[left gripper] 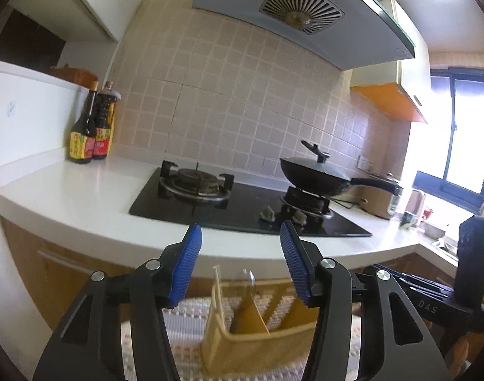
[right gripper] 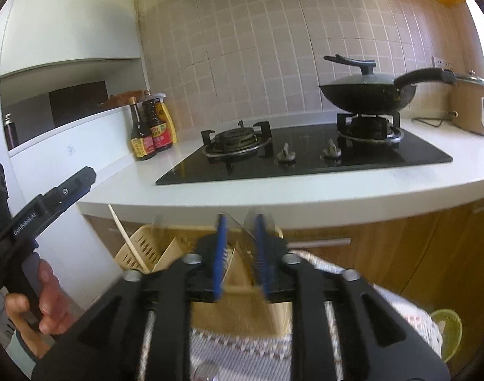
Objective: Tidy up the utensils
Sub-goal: 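Move the left gripper back down over the chopsticks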
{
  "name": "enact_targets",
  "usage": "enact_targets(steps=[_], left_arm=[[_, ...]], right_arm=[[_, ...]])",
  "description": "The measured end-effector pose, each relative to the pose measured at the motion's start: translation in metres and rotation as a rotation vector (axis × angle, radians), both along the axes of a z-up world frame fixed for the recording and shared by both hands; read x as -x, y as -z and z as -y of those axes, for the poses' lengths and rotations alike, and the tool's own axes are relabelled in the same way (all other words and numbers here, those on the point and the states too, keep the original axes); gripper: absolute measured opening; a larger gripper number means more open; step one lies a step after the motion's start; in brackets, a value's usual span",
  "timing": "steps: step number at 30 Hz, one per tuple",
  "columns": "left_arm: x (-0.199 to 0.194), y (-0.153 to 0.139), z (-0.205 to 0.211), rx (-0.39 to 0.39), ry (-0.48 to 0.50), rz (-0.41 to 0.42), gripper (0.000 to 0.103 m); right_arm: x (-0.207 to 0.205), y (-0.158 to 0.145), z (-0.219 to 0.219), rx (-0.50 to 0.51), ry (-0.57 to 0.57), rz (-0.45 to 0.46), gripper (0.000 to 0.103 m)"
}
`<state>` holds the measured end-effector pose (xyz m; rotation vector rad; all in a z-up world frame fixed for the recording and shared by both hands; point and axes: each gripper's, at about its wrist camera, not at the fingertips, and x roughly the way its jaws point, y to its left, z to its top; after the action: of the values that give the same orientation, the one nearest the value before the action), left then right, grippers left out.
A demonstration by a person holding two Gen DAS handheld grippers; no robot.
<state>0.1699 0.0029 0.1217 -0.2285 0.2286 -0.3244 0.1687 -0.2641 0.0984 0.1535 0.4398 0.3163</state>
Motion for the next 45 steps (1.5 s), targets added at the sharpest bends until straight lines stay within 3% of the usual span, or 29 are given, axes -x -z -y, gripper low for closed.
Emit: enact_targets(steps=[2,9,17,20,25,29,31,36,45], left_arm=[[0.009,0.000,-0.003,0.001,0.011,-0.015,0.050],[0.044,-0.003,-0.001,-0.029,0.061,-0.072,0.050],[0.083,0.004,0.012,-0.122,0.138,-0.169,0.050],[0.093,0.017,0.013,-0.154,0.162,-0.226,0.050],[0.096,0.065,0.015,-0.257,0.170,-0.405,0.049],[0.088,0.111,0.011,-0.288,0.205,-0.590,0.037],[0.085,0.127,0.011,-0.292,0.217,-0.641,0.034],[0.078,0.155,0.012,-0.324,0.225,-0.707,0.028],[0.069,0.168,0.028,-0.420,0.223,-0.720,0.029]], right_arm=[[0.011,-0.002,0.002,0.001,0.003,-0.010,0.039],[0.050,-0.015,0.005,0.028,0.022,-0.053,0.039],[0.081,-0.002,-0.005,0.108,-0.008,-0.223,0.039],[0.091,0.025,-0.011,0.143,-0.016,-0.342,0.039],[0.107,0.072,-0.012,0.173,-0.024,-0.484,0.038],[0.118,0.100,-0.009,0.153,-0.036,-0.570,0.032],[0.123,0.111,-0.006,0.137,-0.037,-0.599,0.028],[0.127,0.127,-0.005,0.124,-0.033,-0.652,0.022],[0.126,0.135,-0.002,0.117,-0.031,-0.672,0.022]])
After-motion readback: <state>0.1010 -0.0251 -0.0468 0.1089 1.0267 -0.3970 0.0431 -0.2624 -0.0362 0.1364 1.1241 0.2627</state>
